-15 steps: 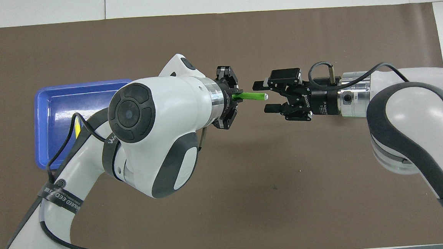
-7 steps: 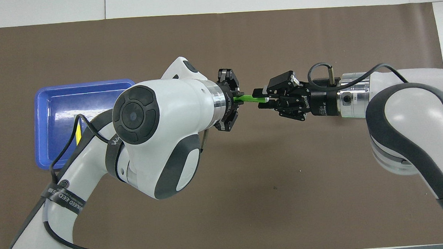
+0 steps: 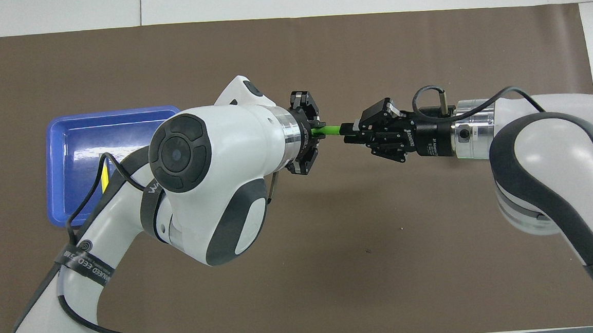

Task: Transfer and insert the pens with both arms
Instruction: 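Grasp the green pen with the right gripper and open the left gripper, then insert the green pen into the cup while the left gripper returns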

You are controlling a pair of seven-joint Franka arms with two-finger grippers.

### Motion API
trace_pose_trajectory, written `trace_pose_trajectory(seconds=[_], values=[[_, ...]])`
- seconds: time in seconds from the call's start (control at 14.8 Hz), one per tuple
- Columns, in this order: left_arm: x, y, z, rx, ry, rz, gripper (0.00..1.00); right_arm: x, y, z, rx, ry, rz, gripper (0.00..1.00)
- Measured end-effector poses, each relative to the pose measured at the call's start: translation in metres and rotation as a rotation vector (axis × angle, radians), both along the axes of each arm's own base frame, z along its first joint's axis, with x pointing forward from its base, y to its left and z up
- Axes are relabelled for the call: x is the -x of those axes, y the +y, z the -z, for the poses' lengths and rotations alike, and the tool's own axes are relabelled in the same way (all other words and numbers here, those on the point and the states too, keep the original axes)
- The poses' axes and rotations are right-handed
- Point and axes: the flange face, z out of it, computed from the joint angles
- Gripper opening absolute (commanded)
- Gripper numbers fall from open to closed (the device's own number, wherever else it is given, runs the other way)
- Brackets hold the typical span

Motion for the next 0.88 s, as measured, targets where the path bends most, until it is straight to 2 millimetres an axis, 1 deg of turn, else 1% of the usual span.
trace_pose_trajectory(seconds=[0.07,0.14,0.27,0.41,0.47,0.54,0.74,0.88], values=[[0.001,0.000,0.000,-0.004,-0.005,0.014,0.99,0.000,0.000,-0.001,0.000,-0.004,-0.001,0.00],[0.001,0.000,0.001,-0.008,-0.013,0.030,1.00,0.000,0.000,-0.002,0.001,-0.014,-0.006,0.00],[-0.001,0.002,0.002,-0.024,-0.034,0.077,1.00,0.000,-0.002,-0.002,0.013,-0.050,-0.026,0.00],[-0.008,0.014,0.005,-0.057,-0.051,0.139,1.00,-0.001,-0.007,-0.003,0.069,-0.087,-0.077,0.00],[-0.014,0.024,0.006,-0.081,-0.056,0.181,1.00,-0.002,-0.013,-0.006,0.113,-0.098,-0.127,0.00],[-0.020,0.037,0.007,-0.106,-0.063,0.234,1.00,-0.005,-0.025,-0.013,0.165,-0.108,-0.185,0.00],[-0.039,0.083,0.009,-0.178,-0.083,0.413,1.00,-0.018,-0.075,-0.041,0.343,-0.158,-0.347,0.00],[-0.052,0.122,0.019,-0.225,-0.112,0.543,1.00,-0.023,-0.102,-0.057,0.472,-0.203,-0.471,0.00]])
